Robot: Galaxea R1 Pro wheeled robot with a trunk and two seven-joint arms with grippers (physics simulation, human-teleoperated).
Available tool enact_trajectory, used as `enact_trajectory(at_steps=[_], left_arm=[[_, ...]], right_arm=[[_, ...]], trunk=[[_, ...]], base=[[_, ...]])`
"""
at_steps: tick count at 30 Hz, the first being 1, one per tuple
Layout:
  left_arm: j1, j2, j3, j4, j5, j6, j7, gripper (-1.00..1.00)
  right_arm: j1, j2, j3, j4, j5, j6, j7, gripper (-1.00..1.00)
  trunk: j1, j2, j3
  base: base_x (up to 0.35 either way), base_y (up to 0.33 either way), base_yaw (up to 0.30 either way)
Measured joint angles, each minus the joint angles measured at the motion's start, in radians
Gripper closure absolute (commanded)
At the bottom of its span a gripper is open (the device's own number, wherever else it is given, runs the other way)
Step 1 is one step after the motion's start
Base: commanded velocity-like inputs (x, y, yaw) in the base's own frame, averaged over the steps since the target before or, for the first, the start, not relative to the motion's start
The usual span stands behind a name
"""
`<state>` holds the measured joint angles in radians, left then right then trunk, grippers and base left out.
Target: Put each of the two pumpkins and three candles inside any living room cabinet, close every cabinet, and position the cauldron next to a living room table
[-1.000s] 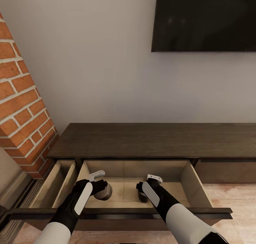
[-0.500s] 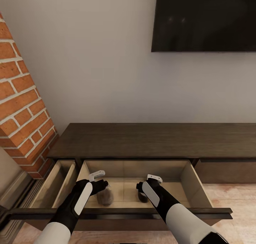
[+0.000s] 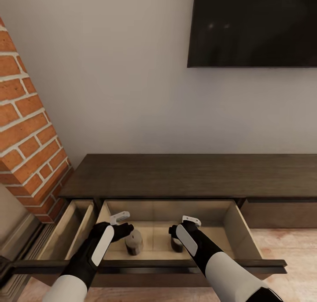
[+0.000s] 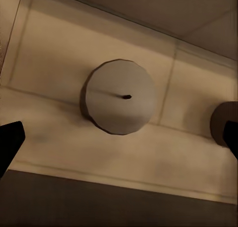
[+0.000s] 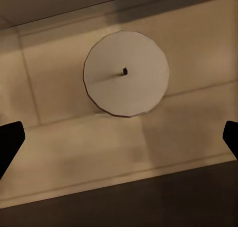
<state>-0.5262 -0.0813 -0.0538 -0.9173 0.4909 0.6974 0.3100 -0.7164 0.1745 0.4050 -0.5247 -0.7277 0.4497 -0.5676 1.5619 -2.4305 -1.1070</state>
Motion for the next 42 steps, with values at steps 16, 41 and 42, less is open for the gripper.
enact_trajectory(at_steps=[16, 41, 42], left_arm=[[0.0, 0.003, 0.002, 0.0, 0.021, 0.028, 0.0, -1.0], [0.0, 0.002, 0.003, 0.0, 0.022, 0.029, 0.001, -1.0], [0.0, 0.002, 0.003, 0.0, 0.022, 0.029, 0.001, -1.0]], right_arm=[[0.001, 0.0, 0.0, -0.014, -0.003, 0.006, 0.003, -1.0], [0.002, 0.0, -0.001, -0.07, -0.011, 0.008, 0.003, -1.0], [0.002, 0.0, -0.001, -0.07, -0.01, 0.008, 0.003, -1.0]], trunk=[[-0.061, 0.112, 0.05], [-0.157, 0.287, 0.128], [-0.161, 0.294, 0.132]], base=[[-0.054, 0.0, 0.0], [-0.045, 0.0, 0.0], [-0.002, 0.0, 0.0]])
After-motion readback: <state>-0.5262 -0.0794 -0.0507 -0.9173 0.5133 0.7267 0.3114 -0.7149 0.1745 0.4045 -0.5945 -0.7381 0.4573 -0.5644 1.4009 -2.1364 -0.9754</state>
